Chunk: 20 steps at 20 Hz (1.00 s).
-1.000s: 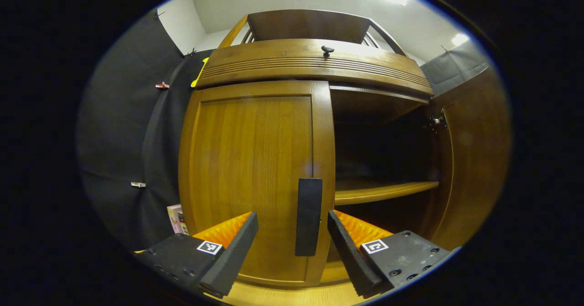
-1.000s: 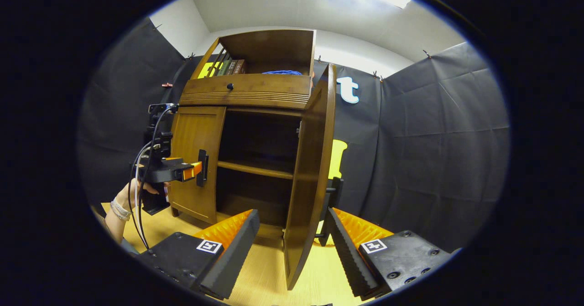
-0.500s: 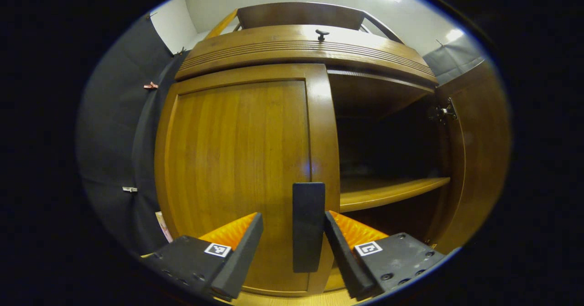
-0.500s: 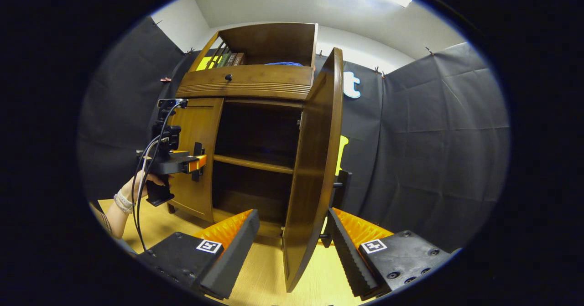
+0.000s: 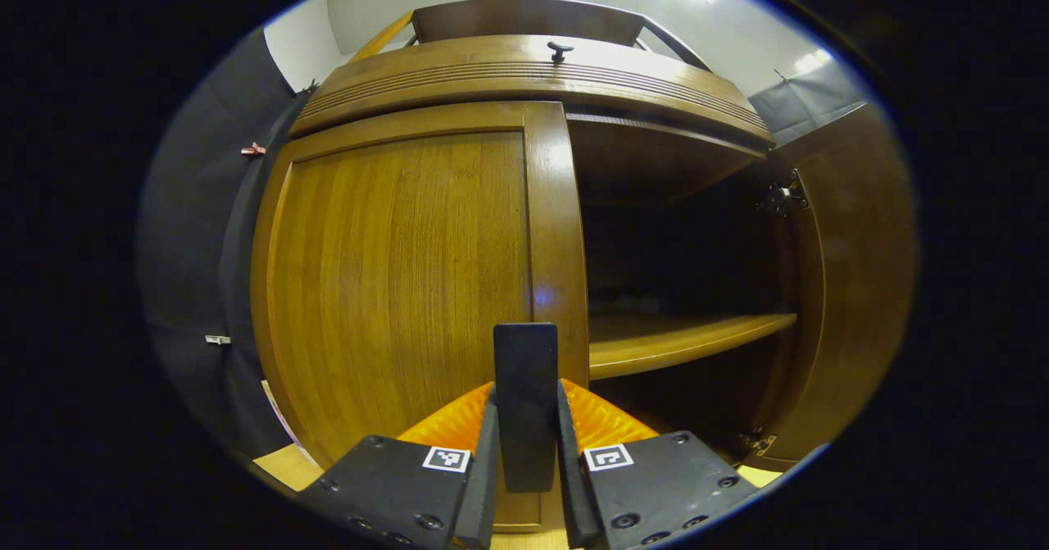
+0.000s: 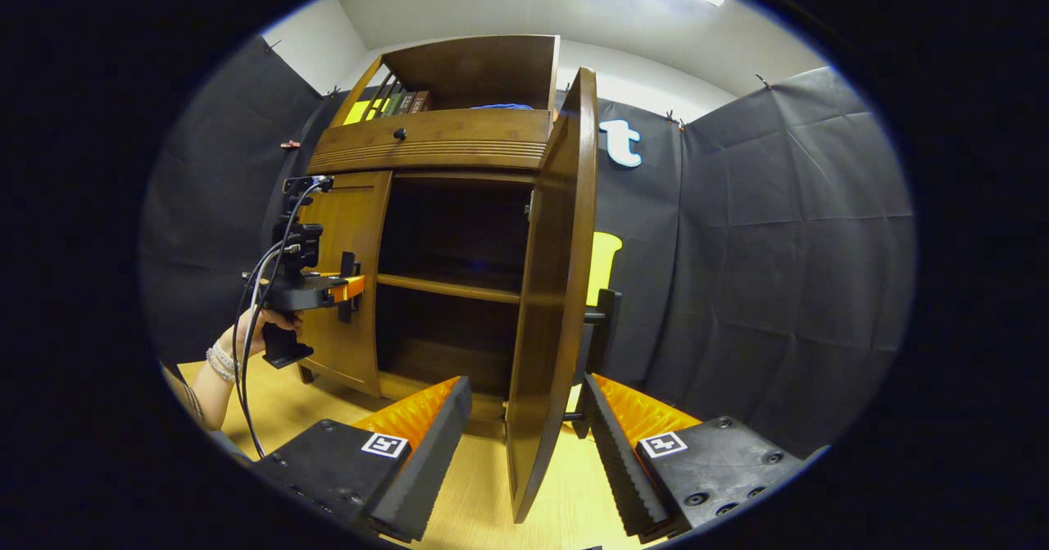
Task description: Open the right door of the double-door shoe cabinet with the right hand, and open the left door with the left hand.
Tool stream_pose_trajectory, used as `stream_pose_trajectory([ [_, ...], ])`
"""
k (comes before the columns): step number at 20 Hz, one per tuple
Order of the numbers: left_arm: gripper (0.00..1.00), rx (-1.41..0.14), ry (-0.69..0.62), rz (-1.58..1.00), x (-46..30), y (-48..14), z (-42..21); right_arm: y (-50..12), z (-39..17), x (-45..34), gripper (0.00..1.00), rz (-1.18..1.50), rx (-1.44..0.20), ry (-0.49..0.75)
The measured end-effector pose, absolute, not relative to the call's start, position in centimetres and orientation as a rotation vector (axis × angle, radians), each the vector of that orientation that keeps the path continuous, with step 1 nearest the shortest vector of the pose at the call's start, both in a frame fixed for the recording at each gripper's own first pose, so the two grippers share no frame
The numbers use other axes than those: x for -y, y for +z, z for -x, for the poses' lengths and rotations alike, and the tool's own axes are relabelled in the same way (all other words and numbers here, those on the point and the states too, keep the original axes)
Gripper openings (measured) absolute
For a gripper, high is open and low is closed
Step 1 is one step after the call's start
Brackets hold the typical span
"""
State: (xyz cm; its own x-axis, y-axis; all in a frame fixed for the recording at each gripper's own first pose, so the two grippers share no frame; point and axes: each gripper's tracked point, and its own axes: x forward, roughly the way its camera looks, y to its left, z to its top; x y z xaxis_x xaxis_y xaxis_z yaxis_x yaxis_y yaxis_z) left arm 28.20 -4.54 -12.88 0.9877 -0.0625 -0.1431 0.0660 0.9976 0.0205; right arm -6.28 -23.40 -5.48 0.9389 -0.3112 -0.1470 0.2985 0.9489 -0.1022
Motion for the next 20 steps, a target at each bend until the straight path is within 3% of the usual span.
stream_pose_trajectory([
  [1,0.39,-0.153,-0.071,-0.026,4.5,-13.0,-28.2,-5.5,6.3,23.4,0.87,0.075,-0.164,-0.313],
  [5,0.32,-0.159,-0.075,-0.015,4.3,-12.8,-27.5,-5.5,6.5,23.3,0.87,0.074,-0.171,-0.309],
  [20,0.31,-0.179,-0.233,0.016,2.5,-11.0,-19.5,-4.0,8.2,17.4,0.87,0.09,-0.159,-0.247],
])
